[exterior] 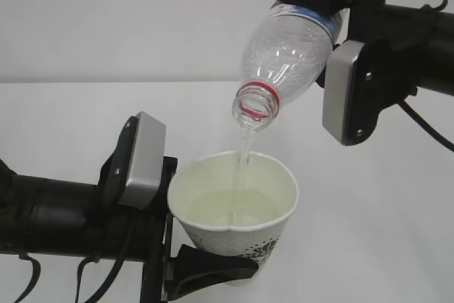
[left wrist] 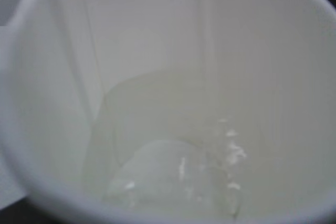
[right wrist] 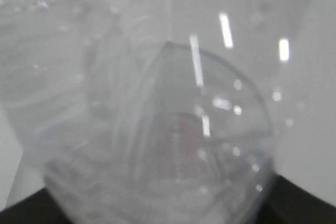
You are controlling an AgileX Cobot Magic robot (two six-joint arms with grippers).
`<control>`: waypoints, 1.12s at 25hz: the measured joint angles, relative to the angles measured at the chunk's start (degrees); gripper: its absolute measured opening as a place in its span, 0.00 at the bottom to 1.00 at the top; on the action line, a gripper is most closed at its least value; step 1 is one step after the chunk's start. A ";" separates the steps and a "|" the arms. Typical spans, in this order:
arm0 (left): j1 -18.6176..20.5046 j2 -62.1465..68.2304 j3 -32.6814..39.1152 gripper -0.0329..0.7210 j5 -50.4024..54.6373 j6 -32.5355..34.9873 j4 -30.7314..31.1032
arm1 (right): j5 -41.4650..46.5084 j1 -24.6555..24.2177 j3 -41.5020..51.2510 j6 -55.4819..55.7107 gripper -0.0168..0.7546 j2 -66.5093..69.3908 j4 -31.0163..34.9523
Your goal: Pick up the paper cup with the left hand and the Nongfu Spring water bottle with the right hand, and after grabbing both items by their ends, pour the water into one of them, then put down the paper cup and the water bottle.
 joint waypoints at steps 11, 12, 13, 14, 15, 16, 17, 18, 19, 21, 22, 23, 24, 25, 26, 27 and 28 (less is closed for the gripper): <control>0.00 0.00 0.00 0.70 0.00 0.00 0.00 | 0.00 0.00 0.00 -0.34 0.58 0.00 0.09; 0.00 0.00 0.00 0.70 0.00 0.00 0.00 | 0.00 0.00 0.00 -0.34 0.58 0.00 0.09; 0.00 0.00 0.00 0.70 0.00 0.00 0.00 | 0.00 0.00 0.00 -0.47 0.58 0.00 0.09; 0.00 0.00 0.00 0.70 0.00 0.00 0.00 | 0.00 0.00 0.00 -0.47 0.58 0.00 0.09; 0.00 0.00 0.00 0.70 0.00 0.00 0.00 | 0.00 0.00 0.00 -0.47 0.58 0.00 0.09; 0.00 0.00 0.00 0.70 0.00 0.00 0.00 | 0.00 0.00 0.00 -0.50 0.58 0.00 0.09; 0.00 0.00 0.00 0.70 0.00 0.00 0.00 | 0.00 0.00 0.00 -0.60 0.58 0.00 0.09; 0.00 0.00 0.00 0.70 0.00 0.00 0.00 | 0.00 0.00 0.00 -0.59 0.58 0.00 0.09; 0.00 0.00 0.00 0.70 0.00 0.00 0.00 | 0.00 0.00 0.00 -0.59 0.58 0.00 0.09; 0.00 0.00 0.00 0.70 0.00 0.00 0.00 | 0.00 0.00 0.00 -0.59 0.58 0.00 0.09; 0.00 0.00 0.00 0.70 0.00 0.00 0.00 | 0.00 0.00 0.00 -0.70 0.58 0.00 0.09; 0.00 0.00 0.00 0.70 0.00 0.00 0.00 | 0.00 0.00 0.00 -0.70 0.58 0.00 0.09; 0.00 0.00 0.00 0.70 0.00 0.00 0.00 | 0.00 0.00 0.00 -0.70 0.58 0.00 0.09; 0.00 0.00 0.00 0.70 0.00 0.00 0.00 | 0.00 0.00 0.00 -0.70 0.58 0.00 0.09; 0.00 0.00 0.00 0.70 0.00 0.00 0.00 | 0.00 0.00 0.00 -0.70 0.58 0.00 0.09; 0.00 0.00 0.00 0.70 0.00 0.00 0.00 | 0.00 0.00 0.00 -0.70 0.58 0.00 0.09; 0.00 0.00 0.00 0.70 0.00 0.00 0.00 | -0.10 0.00 0.00 -0.70 0.58 0.00 0.21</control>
